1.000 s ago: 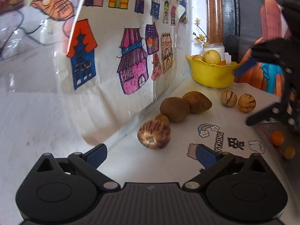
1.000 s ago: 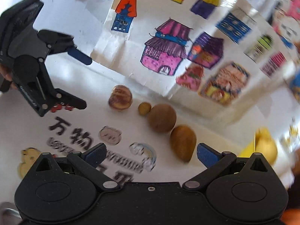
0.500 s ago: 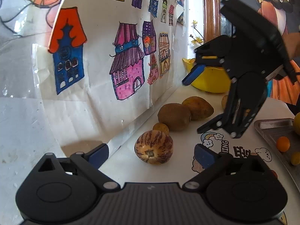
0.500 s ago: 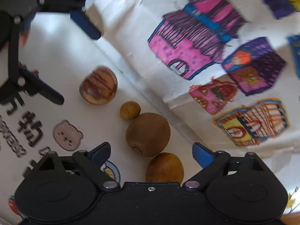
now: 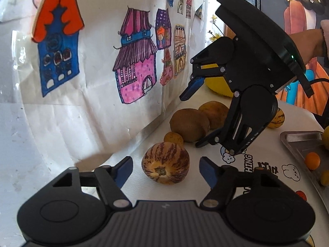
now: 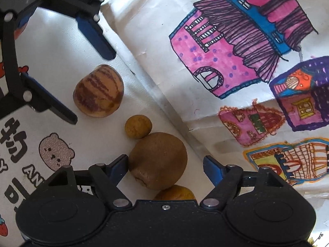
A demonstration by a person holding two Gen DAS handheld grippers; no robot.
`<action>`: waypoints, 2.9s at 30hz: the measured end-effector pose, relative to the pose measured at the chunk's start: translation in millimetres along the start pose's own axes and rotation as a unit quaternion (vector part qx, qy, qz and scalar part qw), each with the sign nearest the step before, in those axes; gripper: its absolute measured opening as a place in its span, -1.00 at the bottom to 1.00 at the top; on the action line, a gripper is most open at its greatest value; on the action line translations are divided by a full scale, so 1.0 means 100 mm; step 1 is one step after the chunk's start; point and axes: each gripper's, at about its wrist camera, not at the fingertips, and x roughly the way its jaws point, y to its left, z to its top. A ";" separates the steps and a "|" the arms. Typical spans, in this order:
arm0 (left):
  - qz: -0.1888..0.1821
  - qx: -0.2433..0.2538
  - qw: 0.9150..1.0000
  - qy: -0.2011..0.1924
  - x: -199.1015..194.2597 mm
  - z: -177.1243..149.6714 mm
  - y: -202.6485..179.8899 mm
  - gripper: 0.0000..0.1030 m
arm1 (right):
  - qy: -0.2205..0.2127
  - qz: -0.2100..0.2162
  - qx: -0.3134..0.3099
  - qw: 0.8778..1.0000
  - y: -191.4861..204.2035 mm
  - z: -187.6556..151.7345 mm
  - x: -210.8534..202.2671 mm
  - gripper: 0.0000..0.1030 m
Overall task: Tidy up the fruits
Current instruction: 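Grasp the purple-striped melon with the left gripper while the right grasps the brown kiwi, then lift and carry the striped melon in left and kiwi in right to the tray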
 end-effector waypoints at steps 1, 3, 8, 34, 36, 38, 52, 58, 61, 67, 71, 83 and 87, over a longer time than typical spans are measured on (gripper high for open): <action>0.000 0.000 1.000 0.003 0.01 0.00 0.00 0.38 | 0.001 0.004 0.003 1.000 -0.02 0.01 0.00 0.50; 0.001 -0.002 1.000 0.009 0.05 0.01 0.00 0.27 | 0.003 0.017 0.011 1.000 -0.08 0.02 -0.03 0.41; -0.004 -0.017 1.000 0.012 0.08 0.01 0.04 0.13 | 0.002 0.039 0.024 0.999 -0.17 0.08 -0.05 0.24; 0.025 -0.072 0.997 0.009 -0.13 -0.11 0.03 0.07 | -0.064 -0.076 0.138 0.985 0.01 -0.11 -0.36 0.23; 0.035 -0.074 0.997 0.010 -0.16 -0.12 0.00 0.07 | -0.067 -0.100 0.145 0.982 0.12 -0.11 -0.42 0.23; 0.045 -0.079 0.996 0.009 -0.20 -0.14 -0.04 0.07 | -0.070 -0.116 0.157 0.978 0.20 -0.12 -0.47 0.22; 0.043 -0.121 0.992 -0.004 -0.59 -0.35 -0.25 0.07 | -0.101 -0.173 0.249 0.948 0.87 -0.40 -1.18 0.22; 0.034 -0.123 0.992 -0.016 -0.79 -0.35 -0.45 0.07 | -0.121 -0.180 0.284 0.934 1.22 -0.51 -1.53 0.22; 0.030 -0.117 0.992 -0.023 -0.91 -0.35 -0.57 0.07 | -0.134 -0.181 0.304 0.926 1.36 -0.59 -1.72 0.22; 0.013 -0.112 0.993 -0.035 -1.12 -0.38 -0.84 0.07 | -0.144 -0.185 0.342 0.910 1.66 -0.80 -2.03 0.23; -0.003 -0.112 0.993 -0.033 -1.23 -0.43 -1.02 0.07 | -0.142 -0.186 0.369 0.900 1.84 -1.00 -2.19 0.23; -0.053 -0.103 0.993 -0.030 -1.36 -0.54 -1.61 0.07 | -0.112 -0.202 0.424 0.876 2.40 -1.57 -2.51 0.23; -0.072 -0.097 0.992 -0.024 -1.33 -0.56 -1.78 0.07 | -0.099 -0.200 0.443 0.868 2.55 -1.75 -2.53 0.23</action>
